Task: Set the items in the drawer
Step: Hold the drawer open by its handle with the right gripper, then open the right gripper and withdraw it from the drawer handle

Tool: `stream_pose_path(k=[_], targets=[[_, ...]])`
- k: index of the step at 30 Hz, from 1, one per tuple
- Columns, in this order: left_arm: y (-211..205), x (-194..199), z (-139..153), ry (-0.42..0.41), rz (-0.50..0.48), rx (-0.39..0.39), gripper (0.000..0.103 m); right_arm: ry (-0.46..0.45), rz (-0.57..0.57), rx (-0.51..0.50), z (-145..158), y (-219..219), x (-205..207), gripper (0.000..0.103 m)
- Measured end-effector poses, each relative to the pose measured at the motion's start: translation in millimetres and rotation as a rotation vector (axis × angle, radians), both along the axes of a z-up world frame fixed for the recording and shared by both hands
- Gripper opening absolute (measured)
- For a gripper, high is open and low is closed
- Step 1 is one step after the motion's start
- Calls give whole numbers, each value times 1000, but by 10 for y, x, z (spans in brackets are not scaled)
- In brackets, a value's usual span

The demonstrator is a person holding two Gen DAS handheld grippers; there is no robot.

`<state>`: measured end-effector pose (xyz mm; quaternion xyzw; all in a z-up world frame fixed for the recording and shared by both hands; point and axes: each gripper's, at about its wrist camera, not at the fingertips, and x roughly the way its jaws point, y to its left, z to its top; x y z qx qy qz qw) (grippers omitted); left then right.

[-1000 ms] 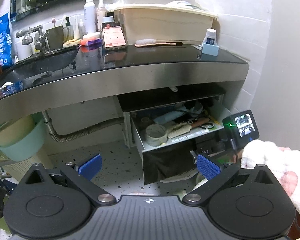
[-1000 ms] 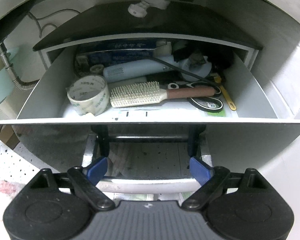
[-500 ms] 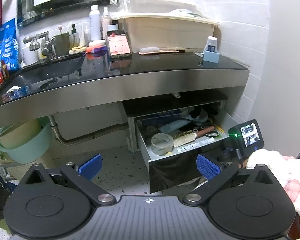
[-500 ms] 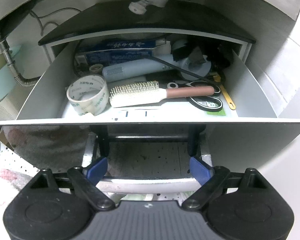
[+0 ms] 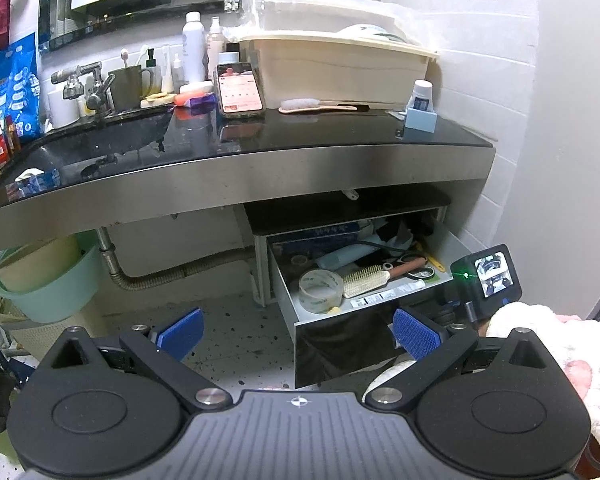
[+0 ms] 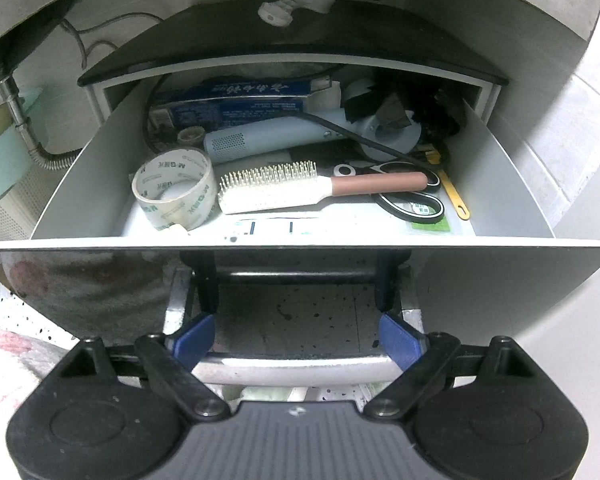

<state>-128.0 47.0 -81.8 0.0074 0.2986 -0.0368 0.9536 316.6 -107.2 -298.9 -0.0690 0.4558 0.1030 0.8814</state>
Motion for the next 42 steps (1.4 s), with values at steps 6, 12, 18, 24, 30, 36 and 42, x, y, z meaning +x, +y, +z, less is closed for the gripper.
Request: stream_pose_path(k=[6,12,18,24,30,36,42], targets=[[-69,55,-32,13,-26,-3,102,20,2,-1,-3,-16,29,93],[-61,61,-36,22,-64,-66,102,-4,-3,6,0,-9,-15,93],[38,119,-17,40,-73,-173,102,-8,-8,3,21,-1,-41,93],[61,185,-7,23,-64,-157,102,-3,-11,1,50,-7,-75,93],[-8,276,97,-57,-115,-57,102,6,-13,-1,78,-8,-88,93],[-48,392,224,-147,-151,-33,102,11,-8,7,118,1,-16,94],[-126,602,331,-218,-197,51,102,-28,-47,146,216,-196,-83,94]])
